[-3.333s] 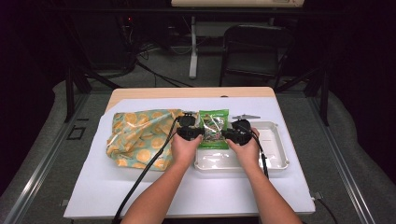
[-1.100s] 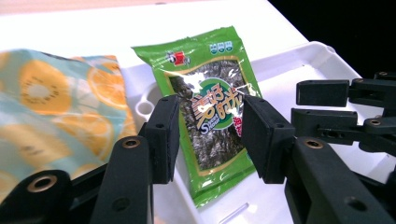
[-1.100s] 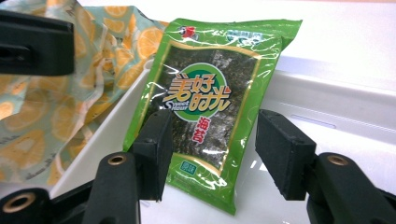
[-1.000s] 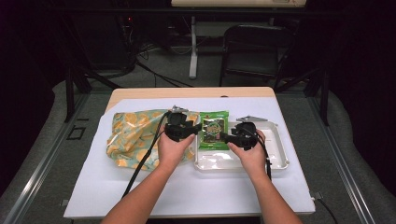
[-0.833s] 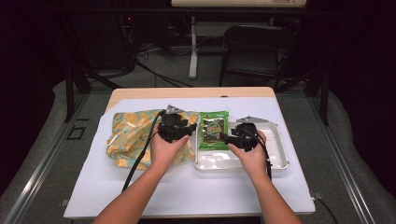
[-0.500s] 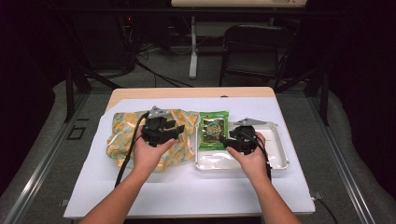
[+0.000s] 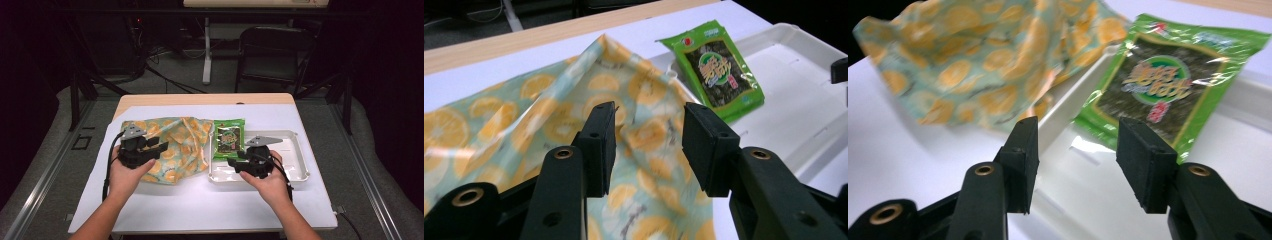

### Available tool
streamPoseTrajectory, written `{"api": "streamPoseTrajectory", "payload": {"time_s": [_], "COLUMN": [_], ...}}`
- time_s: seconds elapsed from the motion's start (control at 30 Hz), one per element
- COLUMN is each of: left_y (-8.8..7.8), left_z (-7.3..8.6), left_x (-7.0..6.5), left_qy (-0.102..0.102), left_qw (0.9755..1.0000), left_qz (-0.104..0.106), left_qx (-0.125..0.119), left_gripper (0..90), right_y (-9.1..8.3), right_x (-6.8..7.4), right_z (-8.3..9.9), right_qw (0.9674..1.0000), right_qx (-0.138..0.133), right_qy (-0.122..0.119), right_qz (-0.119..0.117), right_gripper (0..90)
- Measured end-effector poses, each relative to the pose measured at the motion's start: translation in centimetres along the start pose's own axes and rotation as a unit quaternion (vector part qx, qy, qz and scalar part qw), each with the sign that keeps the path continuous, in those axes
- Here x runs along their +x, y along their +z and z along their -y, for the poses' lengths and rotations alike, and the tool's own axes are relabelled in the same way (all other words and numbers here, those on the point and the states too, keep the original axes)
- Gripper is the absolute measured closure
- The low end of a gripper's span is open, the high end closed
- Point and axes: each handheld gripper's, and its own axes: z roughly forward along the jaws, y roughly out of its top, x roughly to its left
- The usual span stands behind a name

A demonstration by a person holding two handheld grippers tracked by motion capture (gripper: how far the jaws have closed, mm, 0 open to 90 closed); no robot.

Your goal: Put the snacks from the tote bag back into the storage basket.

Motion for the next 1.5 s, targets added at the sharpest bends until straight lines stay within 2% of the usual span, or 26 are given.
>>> {"api": "streamPoseTrajectory", "payload": {"time_s": [0.13,0.27,0.37,0.53,0.63,0.73,0.8,0.97,1.13,1.3,1.43,1.5], "left_y": [-1.2,-1.9,-2.0,-1.8,-1.8,-1.7,-1.6,-1.2,-0.7,-0.3,0.1,0.2], "left_z": [1.6,3.5,5.1,7.4,8.4,9.1,9.5,9.8,10.1,10.1,10.2,10.2], "left_x": [0.7,1.1,1.1,0.9,0.7,0.9,0.9,1.0,0.8,0.5,0.3,0.3], "left_qy": [0.001,-0.006,-0.006,-0.003,0.007,0.005,0.013,0.006,0.018,0.025,0.026,0.027], "left_qw": [0.9999,1.0,0.9999,0.9999,0.9998,0.9999,0.9998,0.9997,0.9995,0.9992,0.9991,0.999], "left_qz": [-0.01,-0.003,-0.007,0.003,0.009,0.012,0.004,0.019,0.019,0.022,0.023,0.022], "left_qx": [-0.001,0.002,0.008,0.014,0.016,0.01,0.014,0.013,0.019,0.022,0.023,0.027], "left_gripper": [56.1,54.3,54.2,53.3,53.3,53.5,54.4,55.7,56.7,56.8,56.4,56.1], "right_y": [-0.4,-0.7,-0.9,-0.6,-0.1,0.6,1.1,2.1,2.9,3.1,3.2,3.3], "right_x": [1.0,1.7,2.0,2.1,2.4,2.8,2.9,3.0,3.4,3.8,3.6,3.6], "right_z": [1.6,3.4,4.5,6.1,6.9,7.6,7.8,8.3,8.7,8.9,8.9,8.8], "right_qw": [0.9995,0.9986,0.9979,0.997,0.9956,0.9948,0.9936,0.9925,0.9909,0.9898,0.9903,0.9912], "right_qx": [-0.005,-0.011,-0.008,-0.01,-0.013,-0.011,-0.002,0.007,0.019,0.012,0.013,0.007], "right_qy": [-0.023,-0.037,-0.049,-0.058,-0.068,-0.078,-0.092,-0.093,-0.107,-0.119,-0.114,-0.101], "right_qz": [-0.02,-0.037,-0.04,-0.051,-0.063,-0.065,-0.064,-0.079,-0.079,-0.078,-0.078,-0.085], "right_gripper": [48.7,47.4,47.7,51.1,53.0,56.6,58.0,62.3,63.0,62.3,60.9,60.3]}}
